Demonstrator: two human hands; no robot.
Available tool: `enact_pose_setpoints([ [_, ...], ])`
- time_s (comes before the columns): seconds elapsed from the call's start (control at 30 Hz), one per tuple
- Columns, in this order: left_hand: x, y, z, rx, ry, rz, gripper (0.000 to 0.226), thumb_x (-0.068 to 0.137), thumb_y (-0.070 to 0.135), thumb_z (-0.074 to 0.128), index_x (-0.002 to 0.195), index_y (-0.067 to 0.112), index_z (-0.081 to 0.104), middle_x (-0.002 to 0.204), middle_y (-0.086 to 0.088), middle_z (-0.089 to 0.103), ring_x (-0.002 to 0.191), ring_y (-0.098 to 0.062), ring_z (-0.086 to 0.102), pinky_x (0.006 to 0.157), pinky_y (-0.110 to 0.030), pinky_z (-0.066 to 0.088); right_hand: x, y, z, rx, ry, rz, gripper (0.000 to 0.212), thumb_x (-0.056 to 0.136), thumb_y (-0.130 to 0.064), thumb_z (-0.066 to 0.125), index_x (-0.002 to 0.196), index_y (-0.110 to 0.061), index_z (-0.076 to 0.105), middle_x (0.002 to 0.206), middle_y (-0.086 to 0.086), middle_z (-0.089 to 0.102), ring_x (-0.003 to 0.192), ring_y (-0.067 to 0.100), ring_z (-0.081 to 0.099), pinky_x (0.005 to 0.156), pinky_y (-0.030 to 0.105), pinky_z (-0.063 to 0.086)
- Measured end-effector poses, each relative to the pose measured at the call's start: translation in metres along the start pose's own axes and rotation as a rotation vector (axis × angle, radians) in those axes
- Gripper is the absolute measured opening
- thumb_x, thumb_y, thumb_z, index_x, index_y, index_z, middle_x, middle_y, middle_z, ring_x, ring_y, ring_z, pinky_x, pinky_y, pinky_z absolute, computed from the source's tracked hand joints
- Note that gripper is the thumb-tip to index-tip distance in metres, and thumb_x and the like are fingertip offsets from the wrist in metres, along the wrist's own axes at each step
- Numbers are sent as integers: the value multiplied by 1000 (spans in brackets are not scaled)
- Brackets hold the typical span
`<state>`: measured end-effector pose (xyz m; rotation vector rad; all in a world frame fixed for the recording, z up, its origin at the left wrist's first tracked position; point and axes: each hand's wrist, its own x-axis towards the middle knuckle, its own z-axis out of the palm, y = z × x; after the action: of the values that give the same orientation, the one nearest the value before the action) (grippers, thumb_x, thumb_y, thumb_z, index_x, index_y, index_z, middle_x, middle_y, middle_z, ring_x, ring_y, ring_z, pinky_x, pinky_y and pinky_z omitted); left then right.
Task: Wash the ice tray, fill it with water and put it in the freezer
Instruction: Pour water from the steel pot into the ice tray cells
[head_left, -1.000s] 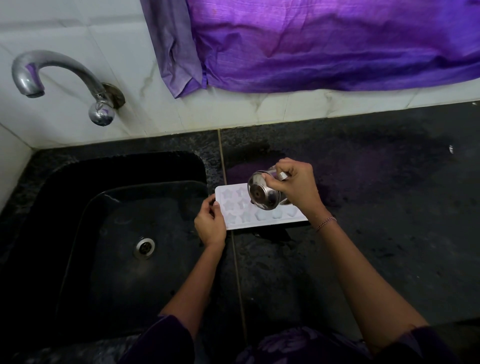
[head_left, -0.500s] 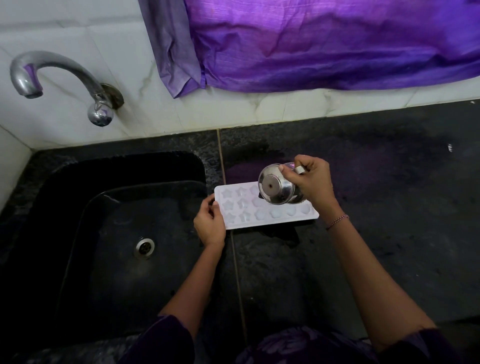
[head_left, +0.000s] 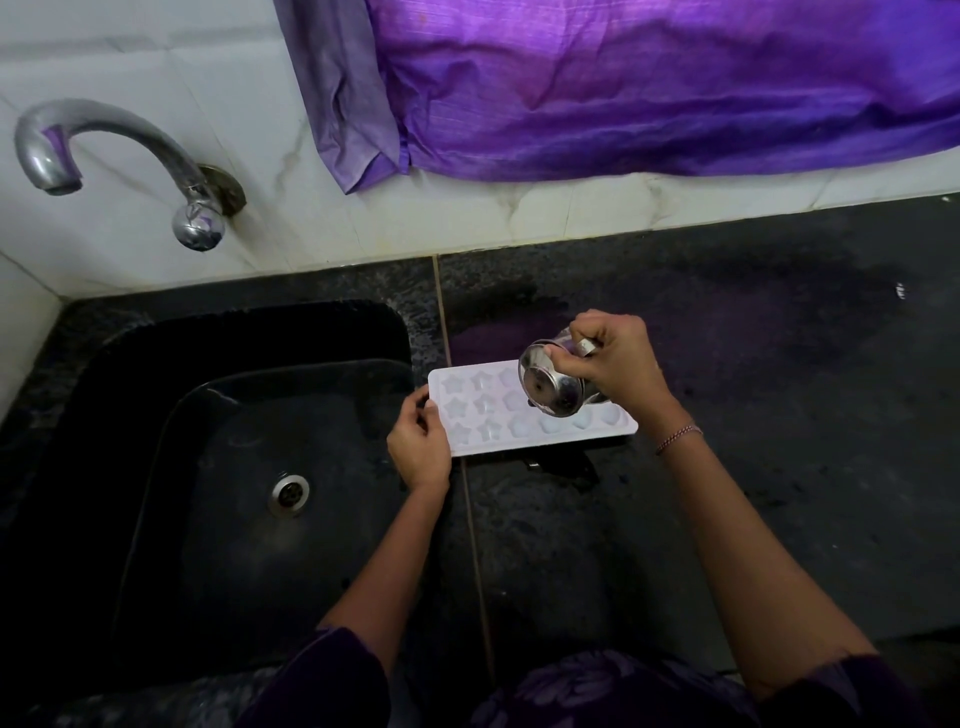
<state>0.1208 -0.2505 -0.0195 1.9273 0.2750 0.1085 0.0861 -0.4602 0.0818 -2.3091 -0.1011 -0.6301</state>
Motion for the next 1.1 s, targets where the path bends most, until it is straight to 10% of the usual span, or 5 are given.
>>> enact_pose_setpoints([
  [1.1,-2,4,-1,-27,-11,-9,24,93,13,52,112,15,67,77,4,61,72,-12,57,70,-28,48,-24,14,-19,240,200,346,55,79,-6,70,54,-22,25,53,-4,21,50,2,23,49,19,23],
])
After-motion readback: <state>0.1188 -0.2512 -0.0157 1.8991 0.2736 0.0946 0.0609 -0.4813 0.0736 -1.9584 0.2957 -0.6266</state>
